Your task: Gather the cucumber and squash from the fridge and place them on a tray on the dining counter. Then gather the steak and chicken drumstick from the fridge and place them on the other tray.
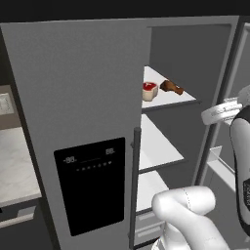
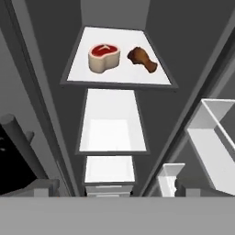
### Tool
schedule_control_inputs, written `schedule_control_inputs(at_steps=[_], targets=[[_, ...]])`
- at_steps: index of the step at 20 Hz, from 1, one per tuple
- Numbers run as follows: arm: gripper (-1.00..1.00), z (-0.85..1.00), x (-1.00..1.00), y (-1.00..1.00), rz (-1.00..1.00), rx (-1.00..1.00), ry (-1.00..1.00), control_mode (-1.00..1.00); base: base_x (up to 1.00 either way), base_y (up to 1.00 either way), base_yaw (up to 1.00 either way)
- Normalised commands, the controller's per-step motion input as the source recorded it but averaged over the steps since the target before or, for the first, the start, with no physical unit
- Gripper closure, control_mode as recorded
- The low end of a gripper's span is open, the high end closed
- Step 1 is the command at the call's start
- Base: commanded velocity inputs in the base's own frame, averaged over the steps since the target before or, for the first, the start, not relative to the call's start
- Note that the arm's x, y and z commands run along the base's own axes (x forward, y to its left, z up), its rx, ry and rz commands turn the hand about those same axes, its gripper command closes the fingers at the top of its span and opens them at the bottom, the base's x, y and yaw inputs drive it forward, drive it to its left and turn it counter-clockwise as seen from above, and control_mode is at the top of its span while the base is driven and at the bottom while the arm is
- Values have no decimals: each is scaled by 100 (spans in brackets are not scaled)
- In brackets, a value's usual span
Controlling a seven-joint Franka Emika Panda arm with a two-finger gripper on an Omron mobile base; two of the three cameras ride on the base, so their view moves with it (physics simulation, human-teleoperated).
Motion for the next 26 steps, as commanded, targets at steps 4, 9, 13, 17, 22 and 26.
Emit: schedule_control_inputs(at_steps=[4,9,13,17,22,26], targets=[[-100,0,10,0,-1,17,0,-100,0,0,0],[-100,0,29,3,0,2,0,-100,0,0,0],[-100,0,43,0,0,0,0,-100,0,0,0],[-100,0,43,1,0,0,0,-100,0,0,0],[-100,0,36,4,8,4,0,-100,0,0,0],[-100,0,32,24,11,3,0,-100,0,0,0]])
